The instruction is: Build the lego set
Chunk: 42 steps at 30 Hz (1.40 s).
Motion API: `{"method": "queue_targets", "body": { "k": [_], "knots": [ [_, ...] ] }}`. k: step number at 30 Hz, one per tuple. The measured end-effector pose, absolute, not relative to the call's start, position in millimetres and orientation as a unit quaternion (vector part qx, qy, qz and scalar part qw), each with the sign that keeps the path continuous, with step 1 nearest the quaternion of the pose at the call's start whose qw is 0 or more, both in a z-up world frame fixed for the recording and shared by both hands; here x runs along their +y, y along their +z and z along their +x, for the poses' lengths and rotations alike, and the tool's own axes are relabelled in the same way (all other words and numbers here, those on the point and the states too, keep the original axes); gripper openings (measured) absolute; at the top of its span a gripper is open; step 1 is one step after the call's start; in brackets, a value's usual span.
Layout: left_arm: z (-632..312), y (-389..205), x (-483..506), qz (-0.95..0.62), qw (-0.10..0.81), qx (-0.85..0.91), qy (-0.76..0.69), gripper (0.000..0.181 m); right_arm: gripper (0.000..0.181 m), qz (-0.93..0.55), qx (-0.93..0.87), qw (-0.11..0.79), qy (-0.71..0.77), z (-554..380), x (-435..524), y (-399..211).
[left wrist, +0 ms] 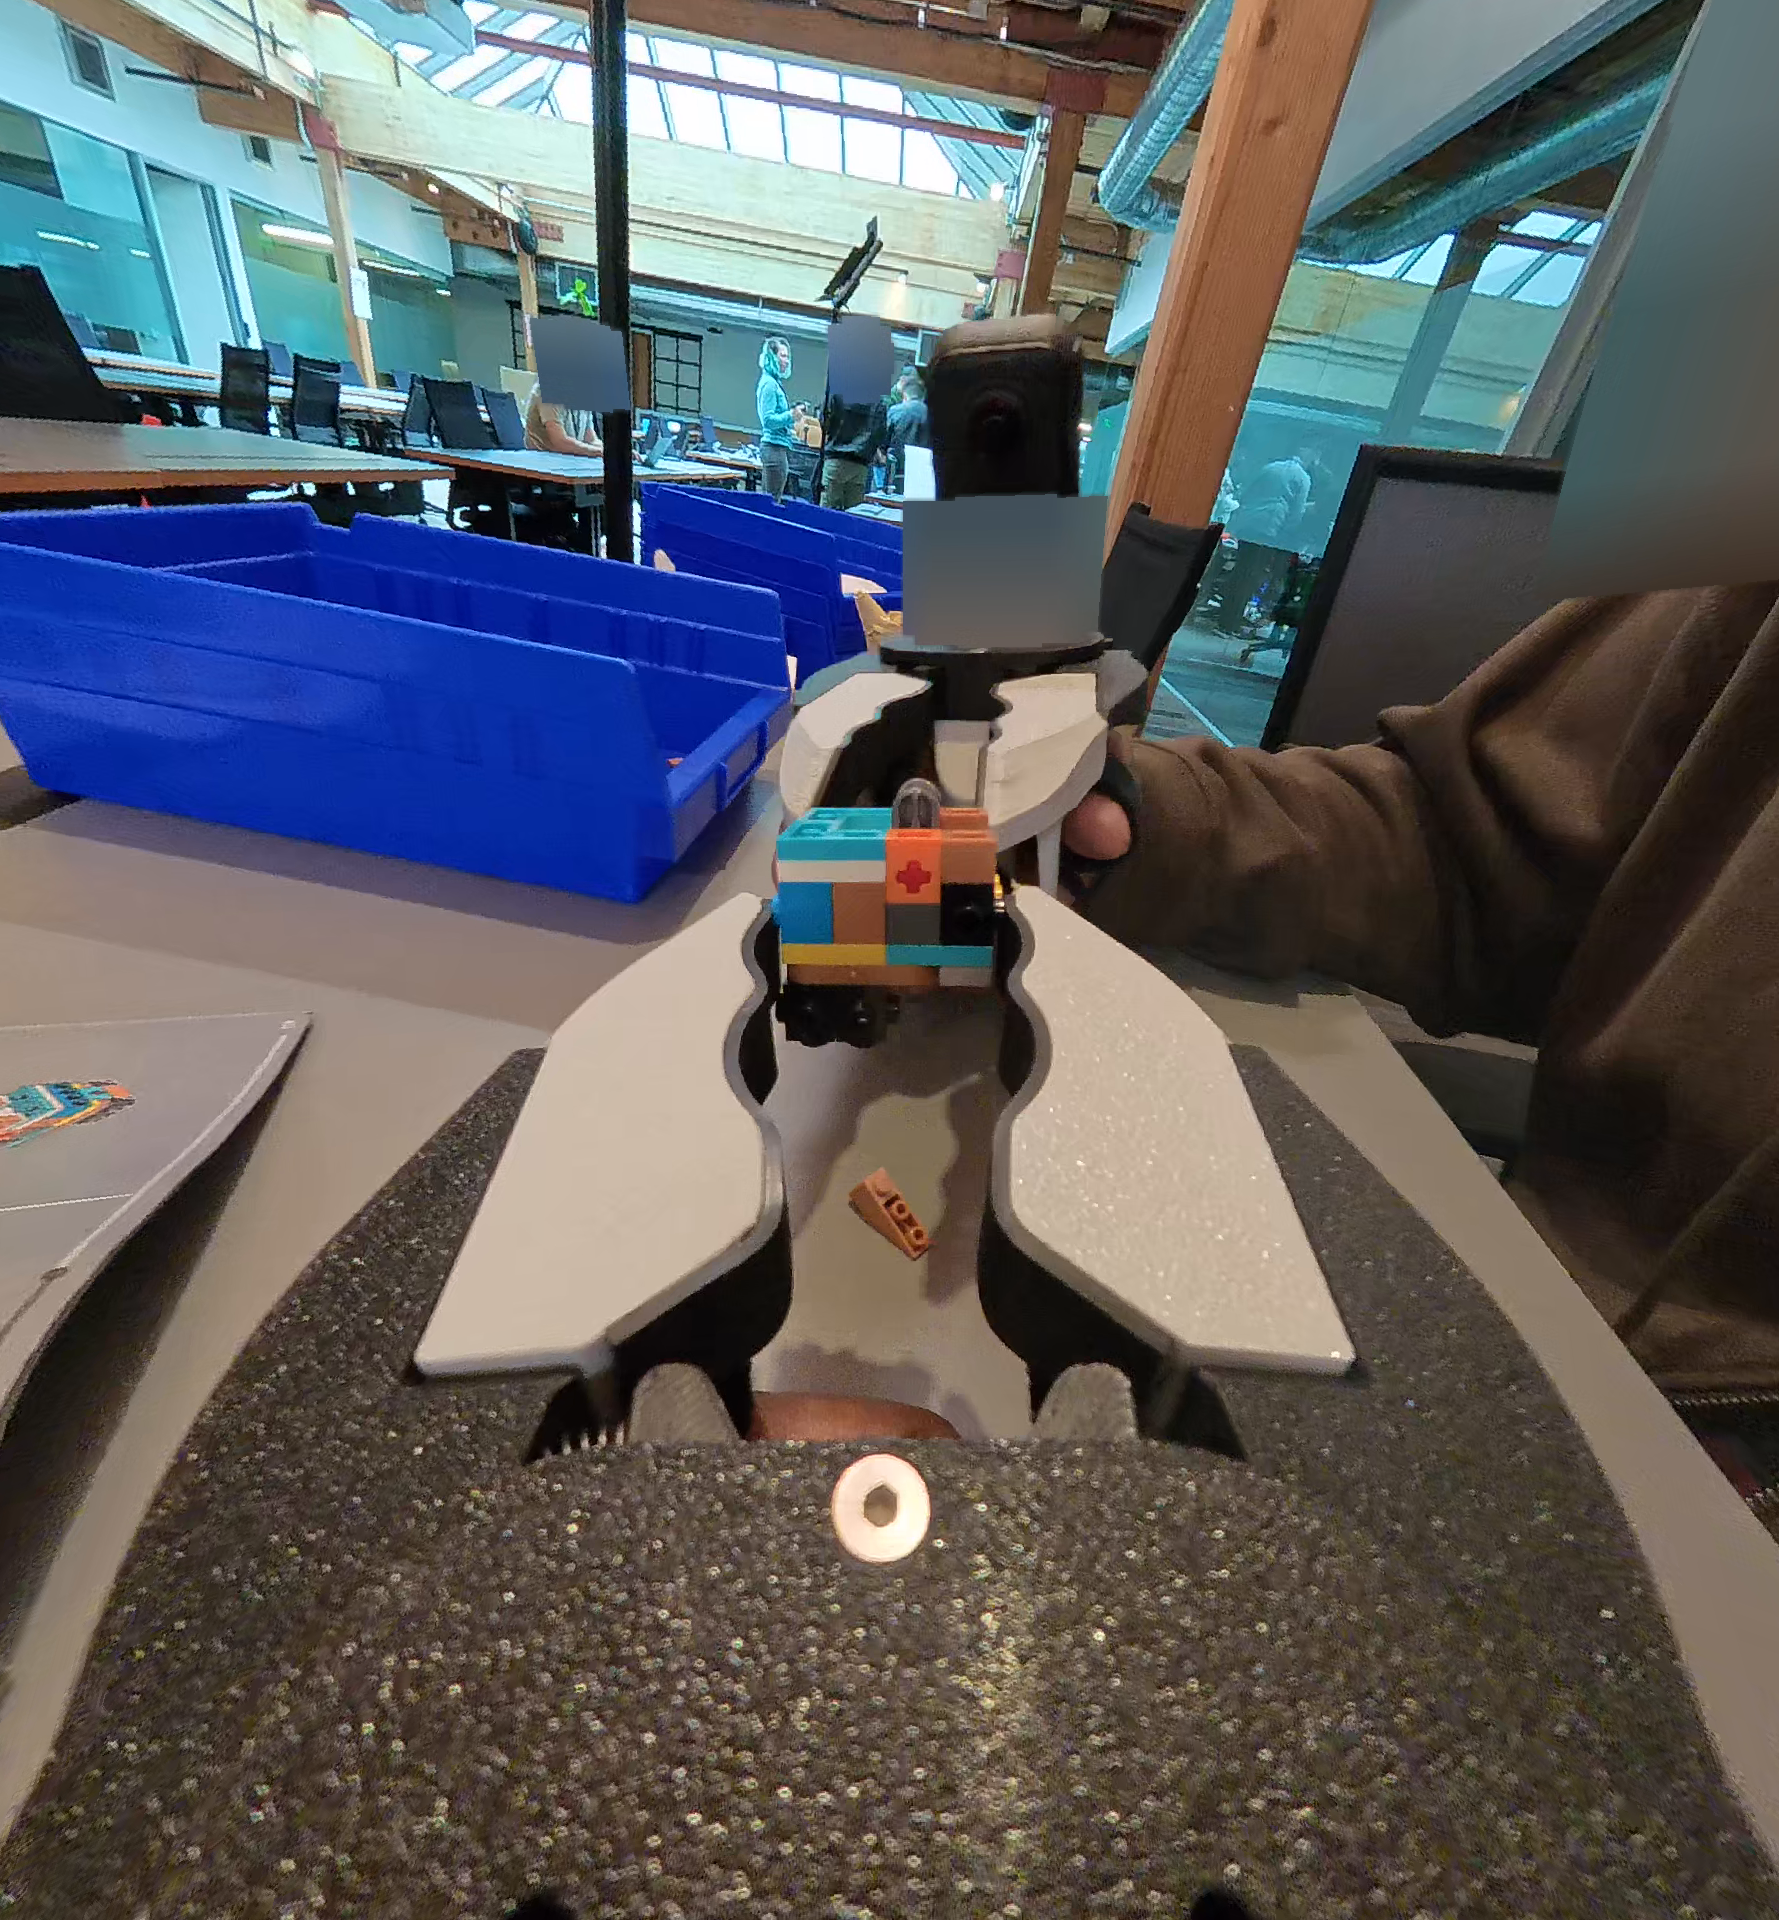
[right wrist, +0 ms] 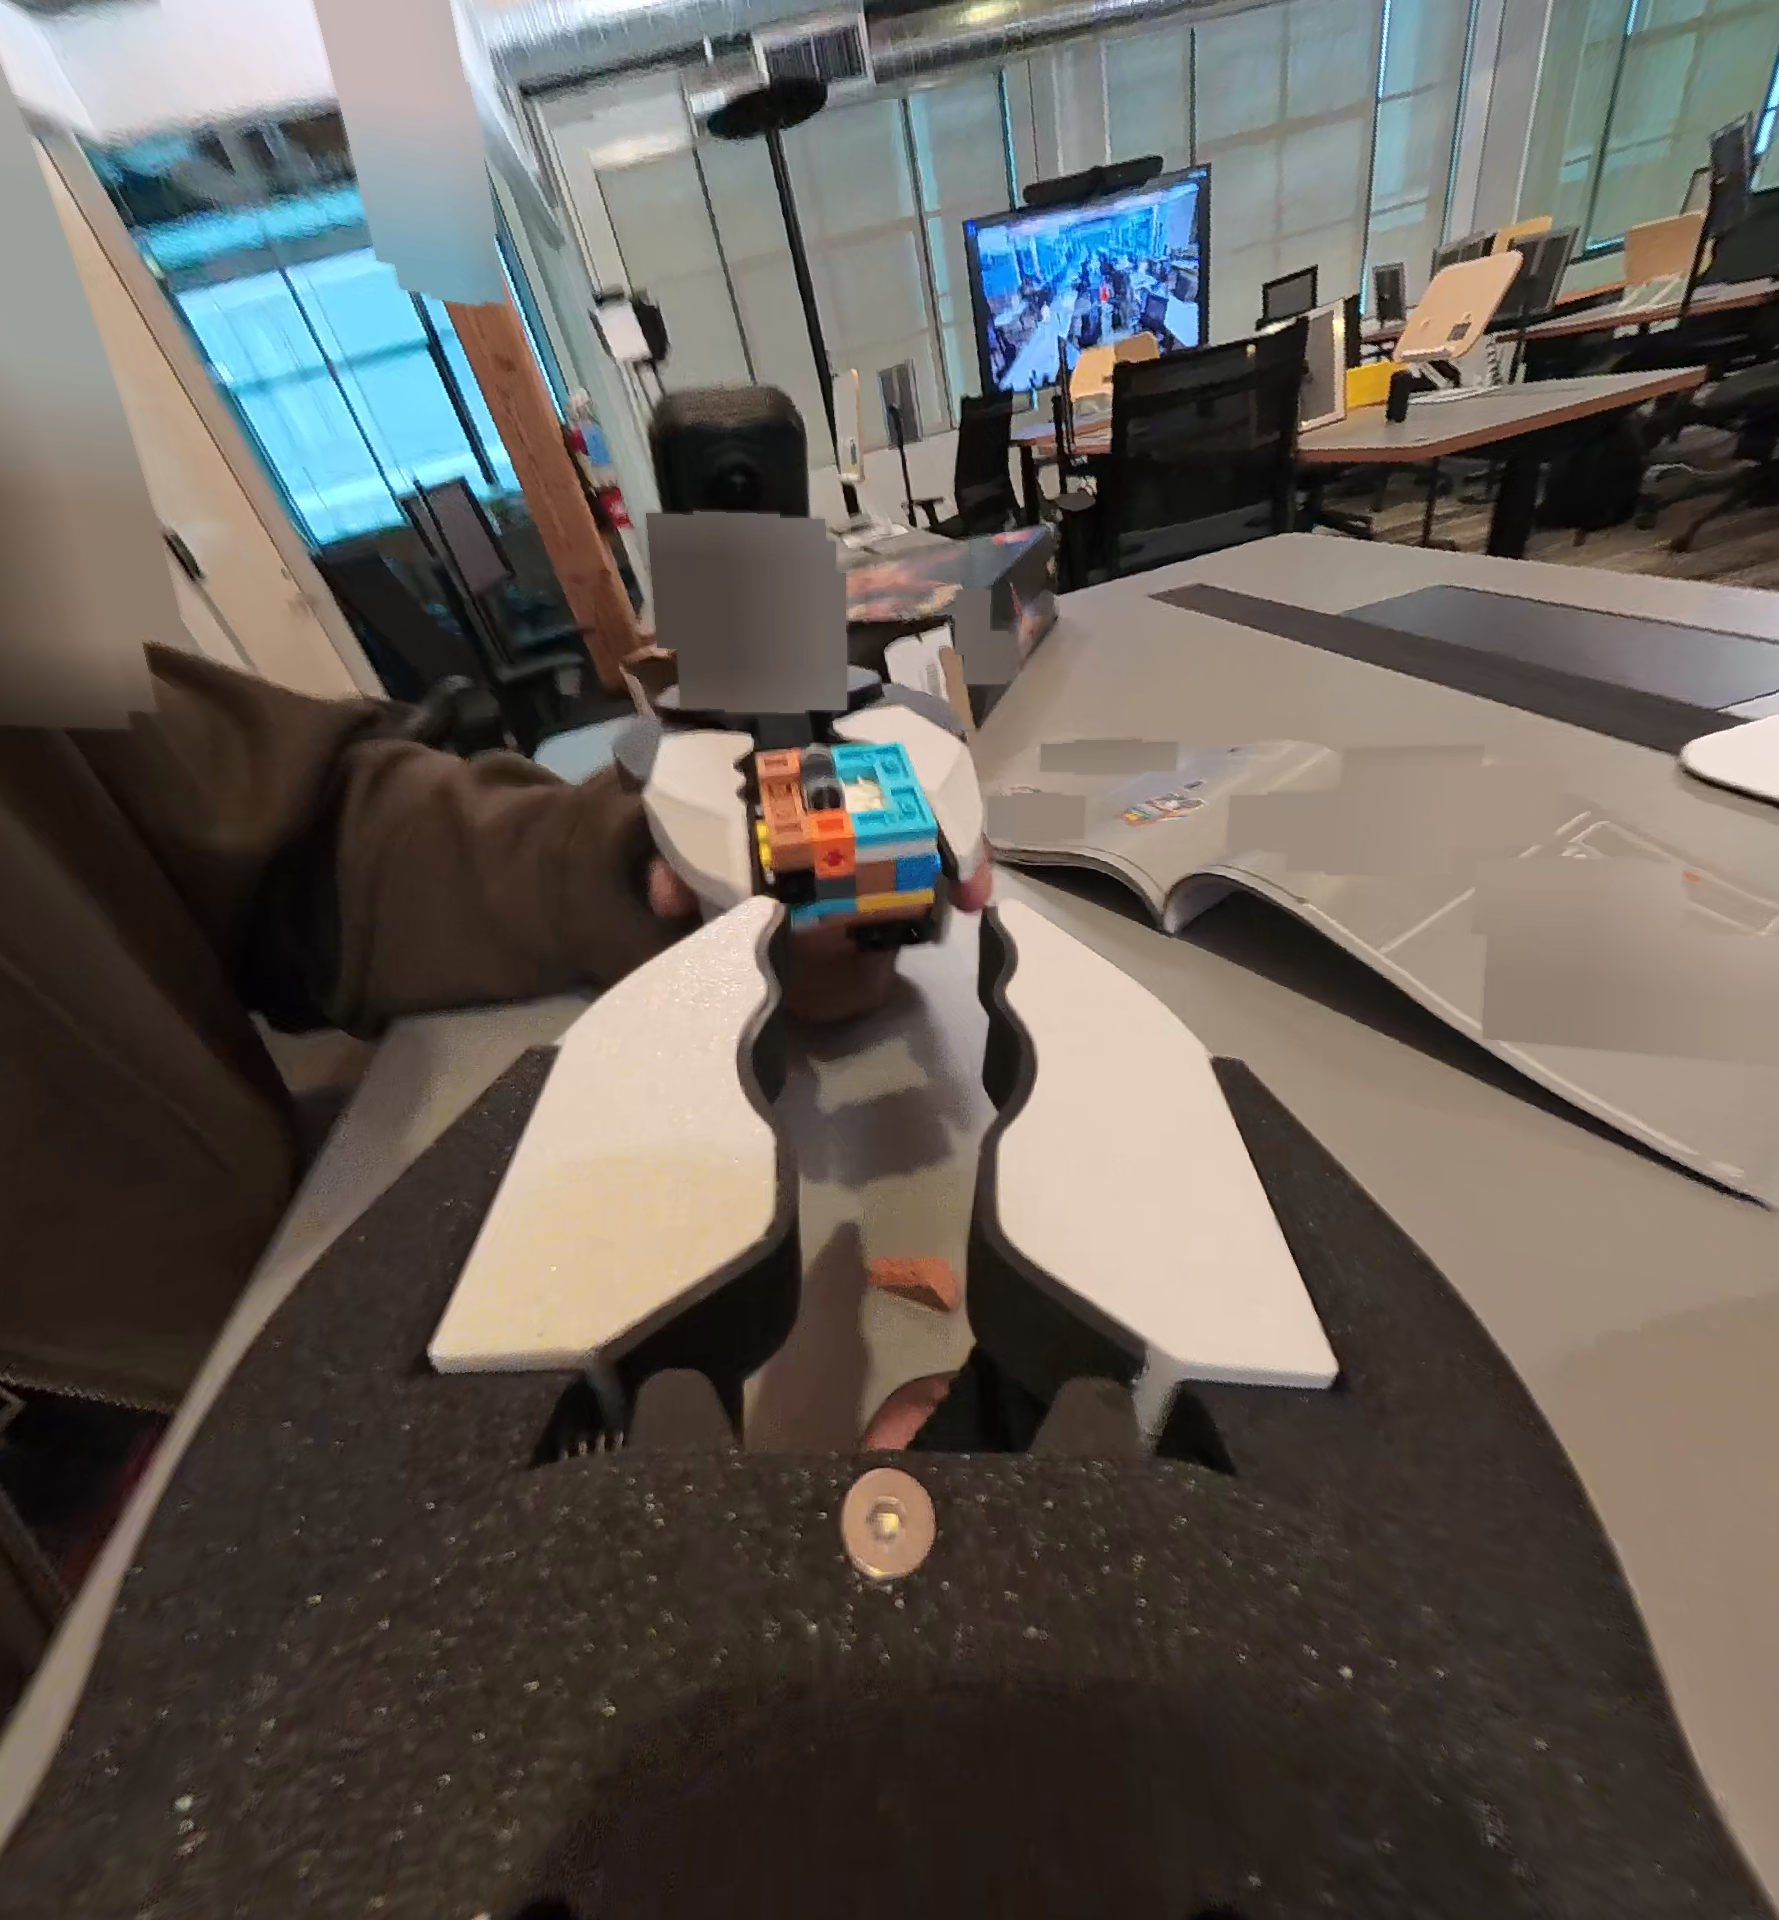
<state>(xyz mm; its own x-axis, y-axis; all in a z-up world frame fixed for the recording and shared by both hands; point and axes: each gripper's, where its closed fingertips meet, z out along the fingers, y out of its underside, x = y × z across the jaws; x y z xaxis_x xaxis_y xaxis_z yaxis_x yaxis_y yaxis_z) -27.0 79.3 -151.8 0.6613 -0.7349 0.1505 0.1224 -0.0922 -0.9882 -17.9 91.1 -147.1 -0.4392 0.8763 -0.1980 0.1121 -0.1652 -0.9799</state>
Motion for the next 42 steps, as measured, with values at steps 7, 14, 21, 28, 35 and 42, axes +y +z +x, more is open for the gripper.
{"method": "queue_targets", "body": {
  "k": [7, 14, 21, 28, 35, 42],
  "knots": [
    [-31, -147, 76, -0.638, 0.650, 0.244, -0.333, 0.040, 0.029, -0.414, -0.726, 0.308, 0.454, -6, 91, -201],
    [-35, -147, 79, -0.638, 0.671, 0.253, -0.281, 0.040, 0.023, -0.493, -0.750, 0.253, 0.360, -12, 93, -235],
    [-39, -147, 78, -0.636, 0.688, 0.248, -0.247, 0.040, 0.012, -0.613, -0.666, 0.212, 0.369, -2, 91, -227],
    [-37, -147, 68, -0.632, 0.685, 0.256, -0.256, 0.040, 0.025, -0.648, -0.671, 0.227, 0.279, -2, 83, -249],
    [-38, -148, 68, -0.635, 0.684, 0.254, -0.254, 0.040, 0.037, -0.666, -0.666, 0.246, 0.230, -9, 82, -255],
    [-36, -147, 66, -0.631, 0.681, 0.259, -0.266, 0.040, 0.025, -0.654, -0.679, 0.241, 0.229, -13, 81, -260]
  ]
}}
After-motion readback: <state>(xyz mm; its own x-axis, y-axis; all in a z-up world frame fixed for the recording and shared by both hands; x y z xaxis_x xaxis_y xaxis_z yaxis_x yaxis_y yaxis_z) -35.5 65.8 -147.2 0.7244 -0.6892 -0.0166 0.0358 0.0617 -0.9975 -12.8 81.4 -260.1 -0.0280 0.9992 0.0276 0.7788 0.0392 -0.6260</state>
